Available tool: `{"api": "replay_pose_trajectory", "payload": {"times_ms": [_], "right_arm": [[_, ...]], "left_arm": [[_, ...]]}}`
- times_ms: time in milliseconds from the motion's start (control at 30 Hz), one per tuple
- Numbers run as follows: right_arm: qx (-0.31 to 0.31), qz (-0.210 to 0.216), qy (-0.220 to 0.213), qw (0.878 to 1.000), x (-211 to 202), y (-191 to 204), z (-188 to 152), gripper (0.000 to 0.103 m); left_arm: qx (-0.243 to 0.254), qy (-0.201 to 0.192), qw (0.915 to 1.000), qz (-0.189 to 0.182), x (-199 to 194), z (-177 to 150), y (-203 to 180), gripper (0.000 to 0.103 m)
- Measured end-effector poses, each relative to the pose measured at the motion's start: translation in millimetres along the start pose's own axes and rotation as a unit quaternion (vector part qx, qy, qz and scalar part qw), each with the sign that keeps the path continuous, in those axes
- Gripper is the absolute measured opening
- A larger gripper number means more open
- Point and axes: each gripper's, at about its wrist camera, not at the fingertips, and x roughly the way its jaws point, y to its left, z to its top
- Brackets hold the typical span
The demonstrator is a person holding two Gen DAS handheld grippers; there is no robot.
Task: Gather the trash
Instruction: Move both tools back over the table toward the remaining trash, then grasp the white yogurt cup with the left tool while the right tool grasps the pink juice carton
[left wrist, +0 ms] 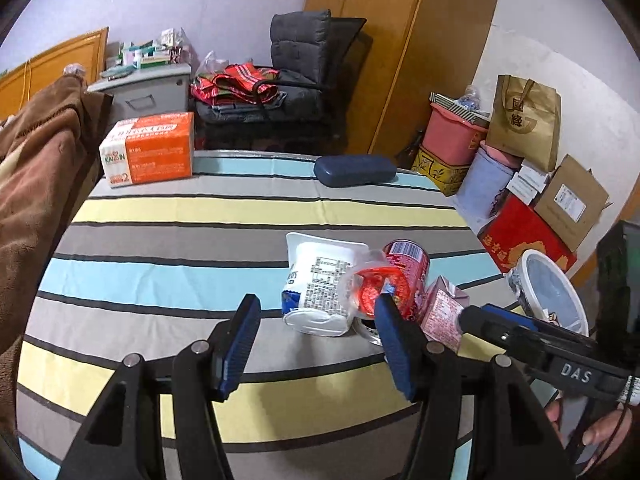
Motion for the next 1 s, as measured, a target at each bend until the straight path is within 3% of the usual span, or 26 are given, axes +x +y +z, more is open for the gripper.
{"api": "replay_pose_trajectory", "payload": {"times_ms": [200, 500, 667, 900, 1000], "right_arm": [[0.018, -0.010, 0.009, 1.000, 10.8, 3.2, 4.2, 0.059], [0.009, -0.032, 0.024, 0.999, 16.3, 6.9, 8.8, 0.073], [-0.009, -0.022, 0.050, 0.998, 12.3, 7.0, 7.7, 0.073], [-0.044, -0.077, 0.043, 0.995, 0.4, 9.8, 8.9, 0.073], [-0.027, -0.065, 0.046, 0.996, 1.4, 7.0, 9.8, 0.073]], "left_arm": [[0.005, 0.019, 0.9997, -0.011, 15.3, 4.6, 7.2, 0.064], [0.004, 0.040, 0.9990, -0.016, 34.3, 9.1, 15.2, 0.065], [0.004, 0.044, 0.9988, -0.019, 42.0, 10.7, 18.3, 0.065], [0.021, 0.064, 0.9970, -0.039, 49.1, 9.0, 7.6, 0.066], [0.017, 0.074, 0.9960, -0.047, 56.3, 7.0, 8.0, 0.069]]}}
